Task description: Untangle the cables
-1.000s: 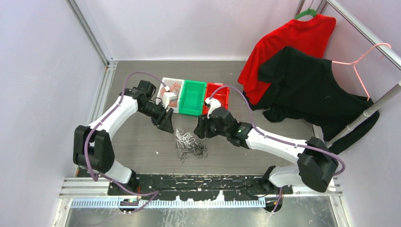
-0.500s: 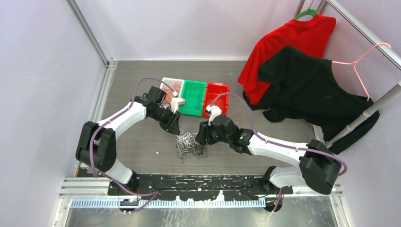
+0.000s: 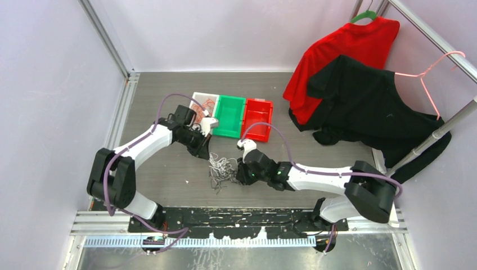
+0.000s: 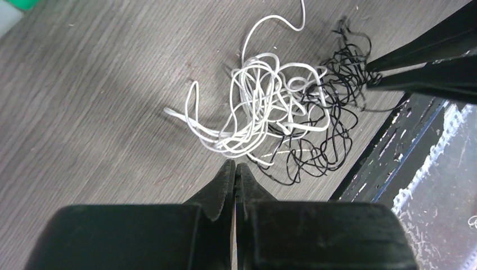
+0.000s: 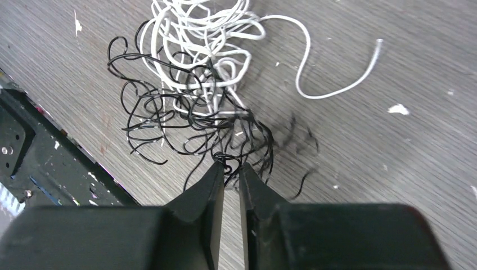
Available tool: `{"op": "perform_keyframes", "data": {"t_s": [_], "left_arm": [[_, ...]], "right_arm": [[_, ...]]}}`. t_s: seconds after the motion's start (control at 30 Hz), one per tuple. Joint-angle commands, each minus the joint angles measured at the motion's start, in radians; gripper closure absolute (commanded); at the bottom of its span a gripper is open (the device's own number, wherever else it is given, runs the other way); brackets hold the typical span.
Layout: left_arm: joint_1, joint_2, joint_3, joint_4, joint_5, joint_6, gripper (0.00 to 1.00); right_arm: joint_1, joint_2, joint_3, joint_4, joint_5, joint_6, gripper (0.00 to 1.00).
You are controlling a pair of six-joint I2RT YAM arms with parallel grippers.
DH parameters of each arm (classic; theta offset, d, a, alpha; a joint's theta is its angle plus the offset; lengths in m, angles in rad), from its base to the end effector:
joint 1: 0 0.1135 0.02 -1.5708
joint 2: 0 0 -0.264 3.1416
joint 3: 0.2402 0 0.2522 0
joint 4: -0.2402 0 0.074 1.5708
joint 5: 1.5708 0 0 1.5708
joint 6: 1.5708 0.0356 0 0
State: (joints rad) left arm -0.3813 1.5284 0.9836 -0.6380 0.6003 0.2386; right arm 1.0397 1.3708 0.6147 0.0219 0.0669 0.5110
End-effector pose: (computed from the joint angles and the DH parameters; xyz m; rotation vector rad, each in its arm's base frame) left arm 0.2603 -0.1260 0.2059 0.9703 2.4966 -0.8628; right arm 0.1379 0.2301 0.1744 -0.5952 2.3363 0.6925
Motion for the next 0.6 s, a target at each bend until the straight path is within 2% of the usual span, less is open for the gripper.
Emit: {"op": "perform_keyframes", "data": {"t_s": [0.0, 0.17, 0.27, 0.3, 0.37, 0.4, 0.47, 0.57], "left_arm": [[0.005, -0.099, 0.016, -0.032, -0.06, 0.056, 1.0], [0.013, -0.151, 0.041, -0.063, -0.112, 0.113, 1.0], [0.014, -0.158, 0.054, -0.077, -0.1, 0.12, 1.0], [0.015, -0.155, 0.057, -0.081, -0.088, 0.111, 1.0], [0.015, -0.143, 0.065, -0.086, -0.057, 0.088, 1.0], [0.013, -0.137, 0.067, -0.085, -0.046, 0.074, 0.99], [0.012, -0.123, 0.068, -0.074, -0.031, 0.049, 0.85], [0.006, -0.104, 0.065, -0.069, -0.006, 0.019, 0.66]], "right_arm": [[0.0, -0.141, -0.038, 0.003, 0.096, 0.018, 0.82], [0.001, -0.325, -0.127, -0.094, 0.147, 0.061, 0.93], [0.0, -0.416, -0.15, -0.145, 0.153, 0.077, 0.9], [-0.001, -0.437, -0.146, -0.164, 0.162, 0.081, 0.83], [-0.011, -0.46, -0.123, -0.183, 0.182, 0.085, 0.56], [-0.02, -0.459, -0.107, -0.188, 0.182, 0.082, 0.48], [-0.045, -0.439, -0.06, -0.188, 0.166, 0.064, 0.4], [-0.077, -0.376, 0.021, -0.184, 0.128, 0.018, 0.38]]}}
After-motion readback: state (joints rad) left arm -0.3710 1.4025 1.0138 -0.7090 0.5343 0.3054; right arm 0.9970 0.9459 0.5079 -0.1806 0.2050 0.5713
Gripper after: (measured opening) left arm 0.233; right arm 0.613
